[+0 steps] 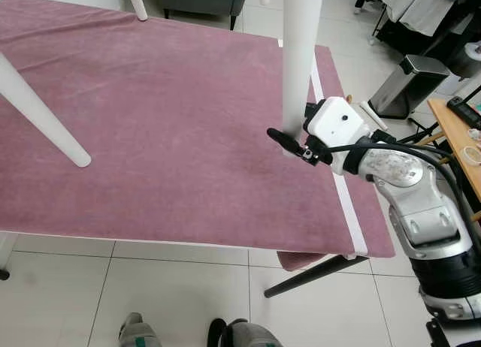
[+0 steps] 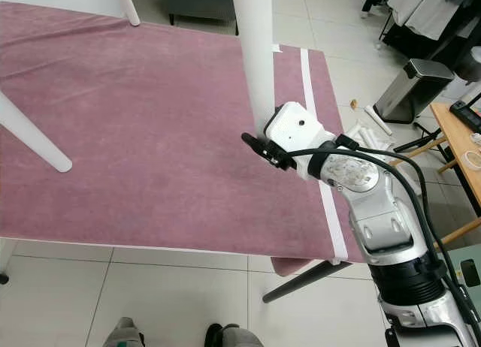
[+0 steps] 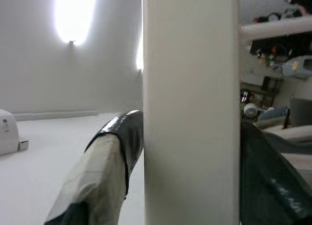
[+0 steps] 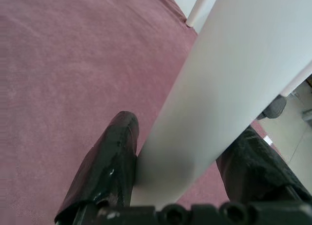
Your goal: Building children table
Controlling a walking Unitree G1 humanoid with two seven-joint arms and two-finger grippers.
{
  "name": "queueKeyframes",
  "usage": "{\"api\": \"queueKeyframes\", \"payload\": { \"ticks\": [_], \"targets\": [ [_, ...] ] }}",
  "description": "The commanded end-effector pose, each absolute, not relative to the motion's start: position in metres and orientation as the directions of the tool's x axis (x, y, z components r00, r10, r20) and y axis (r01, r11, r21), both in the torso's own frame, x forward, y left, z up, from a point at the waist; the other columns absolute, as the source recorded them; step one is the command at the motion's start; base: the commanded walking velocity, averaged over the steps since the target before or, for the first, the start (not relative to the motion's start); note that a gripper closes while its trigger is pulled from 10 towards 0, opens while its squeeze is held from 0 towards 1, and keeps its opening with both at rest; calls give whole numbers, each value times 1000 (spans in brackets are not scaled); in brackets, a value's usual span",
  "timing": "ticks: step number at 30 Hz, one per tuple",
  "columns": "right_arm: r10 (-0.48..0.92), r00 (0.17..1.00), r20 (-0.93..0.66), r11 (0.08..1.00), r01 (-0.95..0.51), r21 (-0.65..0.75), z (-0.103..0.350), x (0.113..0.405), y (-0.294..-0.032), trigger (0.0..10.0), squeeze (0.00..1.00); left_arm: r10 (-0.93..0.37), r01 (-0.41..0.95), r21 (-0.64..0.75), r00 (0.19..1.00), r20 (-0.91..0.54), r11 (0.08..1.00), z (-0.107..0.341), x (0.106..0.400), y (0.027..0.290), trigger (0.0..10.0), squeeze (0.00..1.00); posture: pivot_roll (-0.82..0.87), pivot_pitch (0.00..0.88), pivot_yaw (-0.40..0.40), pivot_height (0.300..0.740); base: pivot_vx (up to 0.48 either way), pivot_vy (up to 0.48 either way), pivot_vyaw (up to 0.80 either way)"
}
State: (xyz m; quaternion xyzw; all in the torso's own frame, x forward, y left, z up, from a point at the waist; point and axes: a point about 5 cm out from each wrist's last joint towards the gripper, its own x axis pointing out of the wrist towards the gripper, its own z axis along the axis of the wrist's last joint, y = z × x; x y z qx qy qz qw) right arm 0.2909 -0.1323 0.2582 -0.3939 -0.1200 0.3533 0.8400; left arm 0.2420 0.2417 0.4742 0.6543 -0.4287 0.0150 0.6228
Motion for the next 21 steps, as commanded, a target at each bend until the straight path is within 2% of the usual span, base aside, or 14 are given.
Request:
{"api": "queueKeyframes", "payload": {
  "ticks": [1, 3, 4, 8, 9, 10, 11, 12, 16, 21],
  "targets": [
    [694, 665, -276, 185, -535, -824, 236, 283, -124, 10000, 0, -588, -561, 811, 603, 539, 168, 476, 231, 235, 10000, 1000, 172, 120, -74, 740, 0, 0, 0],
    [694, 665, -276, 185, -535, -824, 236, 283, -124, 10000, 0, -588, -561, 811, 603, 539, 168, 476, 231, 235, 10000, 1000, 172, 120, -74, 740, 0, 0, 0],
    [689, 669, -277, 187, -533, -825, 235, 283, -125, 10000, 0, -618, -499, 839, 595, 514, 218, 474, 229, 230, 10000, 1000, 172, 124, -73, 740, 0, 0, 0],
    [683, 675, -279, 189, -533, -825, 234, 284, -126, 10000, 0, -637, -495, 835, 568, 521, 241, 477, 226, 226, 10000, 1000, 171, 122, -73, 740, 0, 0, 0],
    [678, 679, -282, 190, -533, -825, 234, 285, -127, 10000, 0, -651, -460, 845, 559, 514, 272, 477, 224, 224, 10000, 749, 171, 123, -71, 740, 0, 0, 0],
    [668, 687, -287, 193, -532, -824, 232, 286, -128, 10000, 0, -674, -384, 873, 562, 480, 301, 473, 221, 221, 10000, 0, 172, 124, -70, 740, 0, 0, 0],
    [660, 693, -290, 196, -532, -824, 231, 287, -129, 10000, 0, -693, -325, 891, 561, 452, 318, 471, 219, 218, 10000, 0, 172, 124, -70, 740, 0, 0, 0],
    [660, 693, -290, 196, -532, -824, 231, 287, -129, 10000, 0, -693, -325, 891, 561, 452, 318, 471, 219, 218, 10000, 0, 172, 124, -70, 740, 0, 0, 0],
    [606, 727, -323, 212, -539, -816, 221, 293, -137, 10000, 0, -791, -46, 932, 515, 331, 360, 455, 208, 208, 10000, 0, 174, 128, -68, 740, 0, 0, 0],
    [572, 742, -349, 226, -552, -803, 209, 296, -142, 10000, 0, -811, 33, 921, 486, 325, 389, 454, 203, 209, 10000, 0, 175, 133, -67, 740, 0, 0, 0]
  ]
}}
